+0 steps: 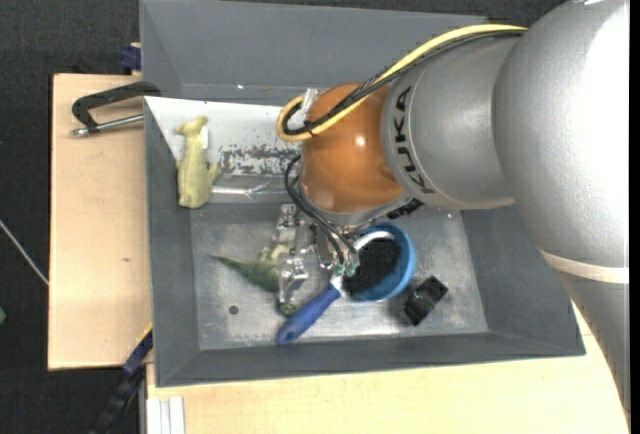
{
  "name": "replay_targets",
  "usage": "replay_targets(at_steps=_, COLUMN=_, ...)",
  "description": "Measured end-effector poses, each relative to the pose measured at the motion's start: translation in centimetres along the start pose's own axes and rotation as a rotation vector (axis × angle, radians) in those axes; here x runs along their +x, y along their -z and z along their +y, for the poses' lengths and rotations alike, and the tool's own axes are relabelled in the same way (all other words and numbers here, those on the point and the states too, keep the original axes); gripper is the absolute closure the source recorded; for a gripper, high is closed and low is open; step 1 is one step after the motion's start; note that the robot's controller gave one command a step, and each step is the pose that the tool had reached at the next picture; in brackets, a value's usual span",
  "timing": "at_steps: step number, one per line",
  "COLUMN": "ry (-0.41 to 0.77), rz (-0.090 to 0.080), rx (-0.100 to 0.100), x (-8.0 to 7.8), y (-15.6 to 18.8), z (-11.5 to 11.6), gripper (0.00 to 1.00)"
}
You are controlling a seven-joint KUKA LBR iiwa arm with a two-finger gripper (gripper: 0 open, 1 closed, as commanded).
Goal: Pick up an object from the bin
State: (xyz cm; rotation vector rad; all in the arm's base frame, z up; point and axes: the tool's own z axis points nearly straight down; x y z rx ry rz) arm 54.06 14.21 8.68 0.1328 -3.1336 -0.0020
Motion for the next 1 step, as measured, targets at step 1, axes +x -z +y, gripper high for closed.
replay_targets(at_steps=1, ry=0.021, rz=-0.02, rx=-0.001, x=-2.47, y=13.08, z=0.22, gripper=1.0)
